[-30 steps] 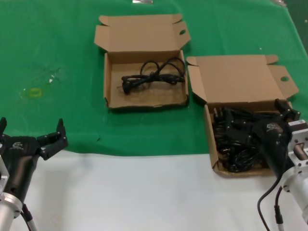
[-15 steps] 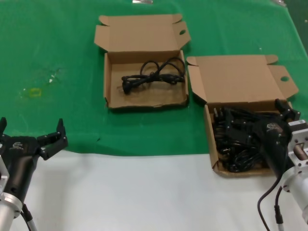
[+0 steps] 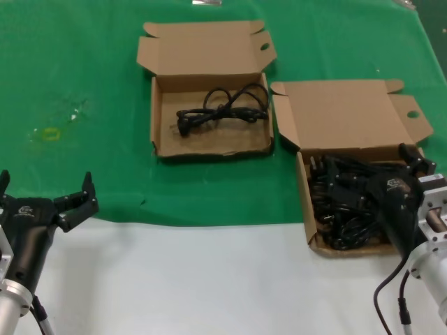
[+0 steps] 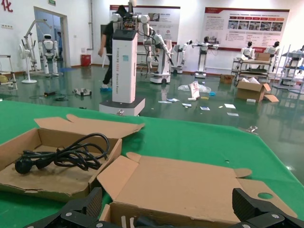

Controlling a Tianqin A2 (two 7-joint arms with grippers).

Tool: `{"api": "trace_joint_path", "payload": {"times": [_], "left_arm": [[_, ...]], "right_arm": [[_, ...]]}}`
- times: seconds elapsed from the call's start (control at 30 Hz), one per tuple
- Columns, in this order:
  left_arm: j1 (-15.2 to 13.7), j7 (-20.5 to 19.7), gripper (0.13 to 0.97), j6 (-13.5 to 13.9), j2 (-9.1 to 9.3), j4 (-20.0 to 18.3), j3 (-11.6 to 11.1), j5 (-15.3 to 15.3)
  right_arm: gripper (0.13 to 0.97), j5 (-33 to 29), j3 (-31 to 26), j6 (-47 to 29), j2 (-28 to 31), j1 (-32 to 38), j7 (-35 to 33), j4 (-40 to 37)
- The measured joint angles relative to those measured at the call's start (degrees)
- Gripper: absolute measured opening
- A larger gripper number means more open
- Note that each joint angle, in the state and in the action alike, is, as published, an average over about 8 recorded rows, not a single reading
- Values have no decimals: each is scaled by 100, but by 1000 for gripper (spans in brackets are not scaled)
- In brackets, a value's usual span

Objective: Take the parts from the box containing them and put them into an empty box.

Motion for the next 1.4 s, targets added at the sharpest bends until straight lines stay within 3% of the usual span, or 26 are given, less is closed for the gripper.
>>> {"api": "trace_joint_path", "payload": {"times": [1.4], "left_arm": [[0,0,966,0,0,0,0,0]], "right_arm": [[966,0,0,0,0,0,0,0]]}}
